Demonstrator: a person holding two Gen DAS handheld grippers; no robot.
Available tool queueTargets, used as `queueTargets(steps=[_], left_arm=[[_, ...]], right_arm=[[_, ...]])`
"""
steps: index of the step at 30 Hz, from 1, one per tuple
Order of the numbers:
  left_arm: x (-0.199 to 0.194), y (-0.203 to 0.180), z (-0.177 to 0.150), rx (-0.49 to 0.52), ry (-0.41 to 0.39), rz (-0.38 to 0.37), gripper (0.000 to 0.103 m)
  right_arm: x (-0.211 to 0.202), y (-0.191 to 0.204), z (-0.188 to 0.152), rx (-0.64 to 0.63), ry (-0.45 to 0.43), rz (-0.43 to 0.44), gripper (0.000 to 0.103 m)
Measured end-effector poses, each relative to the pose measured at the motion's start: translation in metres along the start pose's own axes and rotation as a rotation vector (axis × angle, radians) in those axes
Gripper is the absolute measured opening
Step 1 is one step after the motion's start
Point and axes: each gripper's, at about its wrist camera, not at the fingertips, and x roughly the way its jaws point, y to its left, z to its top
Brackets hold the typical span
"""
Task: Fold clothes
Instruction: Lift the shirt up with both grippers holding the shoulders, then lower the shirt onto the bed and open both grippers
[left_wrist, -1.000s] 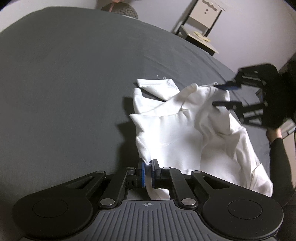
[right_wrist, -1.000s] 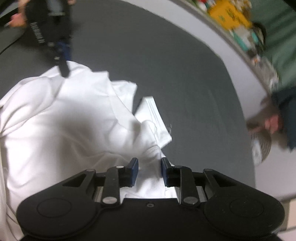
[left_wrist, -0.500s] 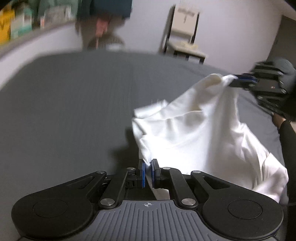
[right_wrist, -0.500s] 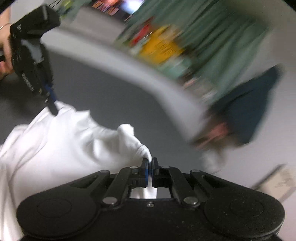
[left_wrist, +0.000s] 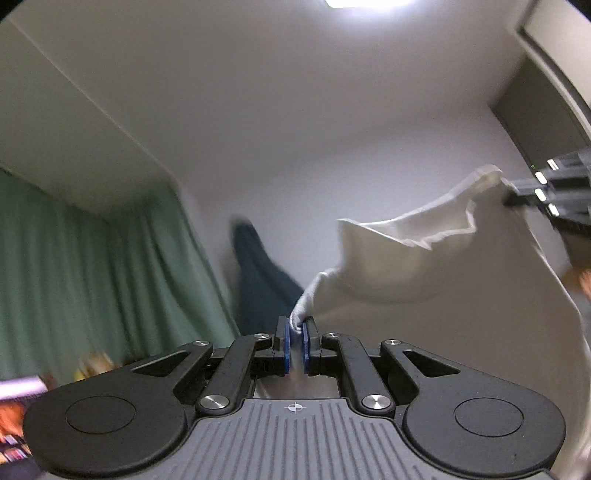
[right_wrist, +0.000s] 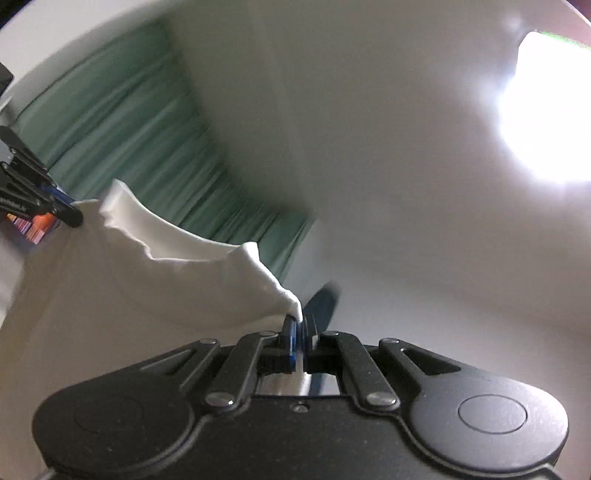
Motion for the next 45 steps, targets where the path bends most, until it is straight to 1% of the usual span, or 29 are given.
queueTargets(steps=[2, 4, 6, 7, 9, 11, 13, 15, 16, 18, 20, 21, 22, 24, 26, 27, 28, 30, 33, 34, 35, 37, 39, 40, 41, 42, 45], left_arm=[[-0.024, 0.013, 0.033, 0.004, -0.107, 0.038, 0.006], [-0.048, 0.014, 0.056, 0.035, -0.218, 0.066, 0.006], [-0.068, 0.011, 0.075, 0.056, -0.304, 0.088, 0.006], [-0.074, 0.012, 0.082, 0.046, -0.327, 0.092, 0.006], [-0.083, 0.016, 0.094, 0.006, -0.356, 0.091, 0.006], [-0.083, 0.021, 0.098, -0.048, -0.358, 0.083, 0.006], [-0.068, 0.022, 0.090, -0.065, -0.326, 0.095, 0.006], [-0.043, 0.020, 0.074, -0.090, -0.236, 0.085, 0.006], [-0.028, 0.020, 0.061, -0.111, -0.176, 0.075, 0.006], [0.005, 0.020, 0.028, -0.183, -0.020, 0.043, 0.006], [0.041, 0.019, -0.008, -0.261, 0.148, 0.009, 0.006], [0.053, 0.017, -0.024, -0.266, 0.217, 0.006, 0.006], [0.071, 0.010, -0.046, -0.245, 0.302, 0.001, 0.006], [0.102, -0.005, -0.089, -0.147, 0.448, -0.023, 0.006], [0.128, -0.023, -0.120, -0.012, 0.569, -0.055, 0.006], [0.142, -0.035, -0.135, 0.067, 0.617, -0.075, 0.006], [0.152, -0.043, -0.148, 0.121, 0.644, -0.082, 0.006], [0.180, -0.050, -0.175, 0.185, 0.695, -0.076, 0.006], [0.224, -0.067, -0.210, 0.221, 0.757, -0.039, 0.006], [0.240, -0.072, -0.220, 0.236, 0.761, -0.021, 0.006], [0.255, -0.076, -0.231, 0.251, 0.764, -0.003, 0.006], [0.279, -0.078, -0.253, 0.234, 0.771, 0.065, 0.006], [0.285, -0.085, -0.279, 0.182, 0.786, 0.119, 0.006], [0.291, -0.088, -0.295, 0.174, 0.797, 0.134, 0.006], [0.295, -0.091, -0.308, 0.163, 0.818, 0.129, 0.006], [0.298, -0.089, -0.328, 0.143, 0.847, 0.118, 0.006], [0.292, -0.099, -0.361, 0.080, 0.922, 0.086, 0.007]], right_arm=[[-0.008, -0.005, 0.026, 0.020, -0.080, -0.064, 0.003], [-0.016, -0.009, 0.048, 0.034, -0.150, -0.128, 0.003], [-0.022, -0.014, 0.061, 0.034, -0.203, -0.172, 0.003], [-0.022, -0.015, 0.066, 0.033, -0.219, -0.188, 0.003], [-0.014, -0.015, 0.061, 0.028, -0.196, -0.183, 0.003], [-0.006, -0.015, 0.057, 0.023, -0.172, -0.179, 0.003], [0.003, -0.015, 0.053, 0.019, -0.149, -0.174, 0.003], [0.011, -0.015, 0.049, 0.014, -0.126, -0.170, 0.003], [0.018, -0.013, 0.042, 0.008, -0.099, -0.161, 0.003], [0.049, 0.004, 0.003, -0.015, 0.033, -0.105, 0.003], [0.076, 0.024, -0.041, -0.009, 0.157, -0.038, 0.003], [0.088, 0.035, -0.066, -0.008, 0.218, -0.004, 0.003], [0.099, 0.046, -0.090, -0.015, 0.272, 0.025, 0.003], [0.119, 0.068, -0.134, -0.040, 0.365, 0.078, 0.003], [0.141, 0.089, -0.173, -0.035, 0.456, 0.126, 0.003], [0.153, 0.099, -0.191, -0.026, 0.494, 0.144, 0.003], [0.166, 0.110, -0.209, -0.024, 0.535, 0.161, 0.003], [0.192, 0.135, -0.244, -0.024, 0.615, 0.195, 0.003], [0.235, 0.194, -0.273, -0.054, 0.726, 0.251, 0.003], [0.247, 0.212, -0.279, -0.068, 0.758, 0.267, 0.003], [0.254, 0.227, -0.279, -0.091, 0.778, 0.276, 0.003], [0.276, 0.247, -0.287, -0.111, 0.825, 0.279, 0.003], [0.298, 0.256, -0.298, -0.071, 0.874, 0.266, 0.003], [0.300, 0.256, -0.306, -0.034, 0.902, 0.266, 0.003], [0.302, 0.256, -0.313, 0.002, 0.929, 0.266, 0.003], [0.303, 0.256, -0.322, 0.046, 0.958, 0.272, 0.003], [0.296, 0.251, -0.356, 0.203, 1.060, 0.321, 0.004]])
